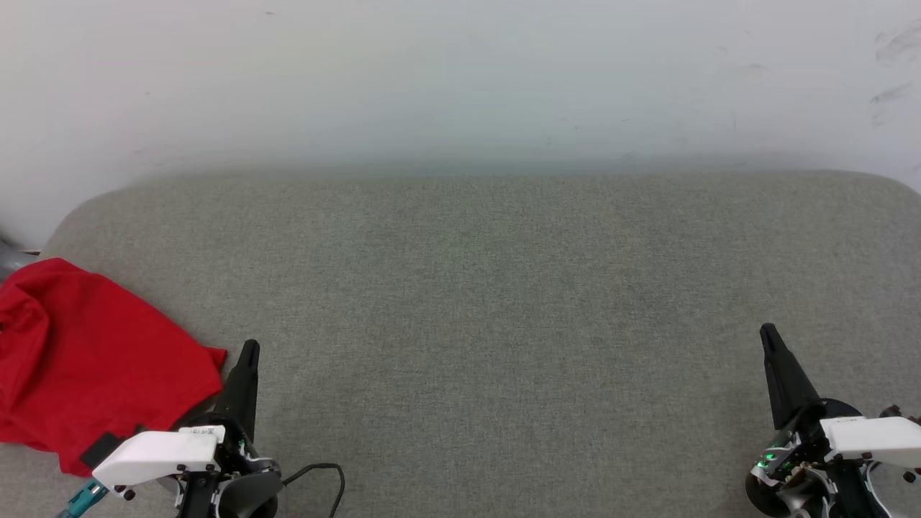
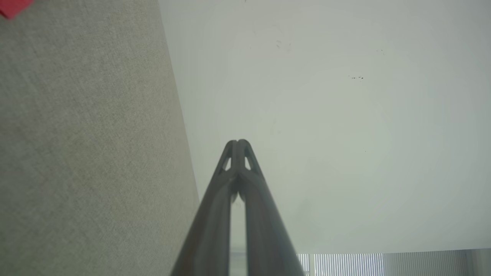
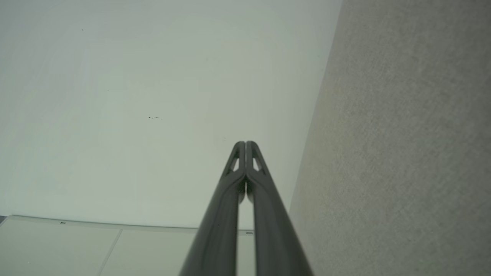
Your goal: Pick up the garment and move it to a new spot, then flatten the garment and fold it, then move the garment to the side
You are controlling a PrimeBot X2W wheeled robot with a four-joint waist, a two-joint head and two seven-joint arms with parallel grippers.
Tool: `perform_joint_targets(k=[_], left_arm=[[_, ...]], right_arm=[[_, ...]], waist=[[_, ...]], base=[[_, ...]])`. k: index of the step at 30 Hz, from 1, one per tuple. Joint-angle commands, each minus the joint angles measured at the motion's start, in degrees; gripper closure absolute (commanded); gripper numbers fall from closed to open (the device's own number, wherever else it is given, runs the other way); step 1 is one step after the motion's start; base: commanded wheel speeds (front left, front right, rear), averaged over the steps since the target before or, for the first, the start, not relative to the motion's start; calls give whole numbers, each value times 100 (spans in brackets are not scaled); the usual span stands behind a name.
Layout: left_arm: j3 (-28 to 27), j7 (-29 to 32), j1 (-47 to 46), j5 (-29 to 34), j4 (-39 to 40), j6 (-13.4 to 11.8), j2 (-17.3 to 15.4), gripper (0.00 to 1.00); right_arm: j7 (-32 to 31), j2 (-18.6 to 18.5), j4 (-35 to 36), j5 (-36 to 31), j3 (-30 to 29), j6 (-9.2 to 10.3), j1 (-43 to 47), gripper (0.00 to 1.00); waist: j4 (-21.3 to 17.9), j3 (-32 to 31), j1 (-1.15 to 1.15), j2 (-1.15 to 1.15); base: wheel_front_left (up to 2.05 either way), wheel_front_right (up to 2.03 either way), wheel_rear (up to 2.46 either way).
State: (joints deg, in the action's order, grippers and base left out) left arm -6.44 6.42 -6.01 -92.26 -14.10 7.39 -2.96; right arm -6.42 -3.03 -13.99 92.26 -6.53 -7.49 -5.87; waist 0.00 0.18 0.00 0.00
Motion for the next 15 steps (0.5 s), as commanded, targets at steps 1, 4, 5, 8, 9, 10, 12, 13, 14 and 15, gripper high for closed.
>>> perform_joint_targets(k=[1, 4, 5, 8, 9, 10, 12, 13, 14, 15], left_arm=[[-14, 13, -36, 14, 18, 20, 12, 100], [-14, 13, -36, 14, 18, 20, 12, 100], [-14, 13, -36, 14, 18, 20, 12, 100], [-14, 13, -36, 14, 18, 20, 12, 100], [-14, 13, -36, 14, 18, 20, 12, 100], [-14, 13, -36, 14, 18, 20, 12, 100], [-14, 13, -36, 14, 18, 20, 12, 100], [-14, 13, -36, 14, 18, 20, 12, 100], [-14, 13, -36, 14, 18, 20, 12, 100], [-14, 12, -36, 14, 18, 20, 12, 100]], right_arm=[[-15, 20, -7, -10, 1, 0, -66, 100], [-15, 20, -7, -9, 1, 0, -66, 100], [-15, 20, -7, -9, 1, 0, -66, 100], [-15, 20, -7, -9, 2, 0, -66, 100], [-15, 20, -7, -9, 2, 0, -66, 100], [-15, 20, -6, -9, 2, 0, -66, 100], [-15, 20, -6, -9, 2, 0, -66, 100], [-15, 20, -6, -9, 2, 0, -66, 100], [-15, 20, -6, -9, 2, 0, -66, 100], [-15, 20, -6, -9, 2, 0, -66, 100]], waist=[[0, 0, 0, 0], [0, 0, 0, 0], [0, 0, 0, 0], [0, 0, 0, 0], [0, 0, 0, 0], [0, 0, 0, 0], [0, 0, 0, 0], [0, 0, 0, 0], [0, 0, 0, 0], [0, 0, 0, 0]], base=[[0, 0, 0], [0, 0, 0], [0, 0, 0], [0, 0, 0], [0, 0, 0], [0, 0, 0], [0, 0, 0], [0, 0, 0], [0, 0, 0], [0, 0, 0]])
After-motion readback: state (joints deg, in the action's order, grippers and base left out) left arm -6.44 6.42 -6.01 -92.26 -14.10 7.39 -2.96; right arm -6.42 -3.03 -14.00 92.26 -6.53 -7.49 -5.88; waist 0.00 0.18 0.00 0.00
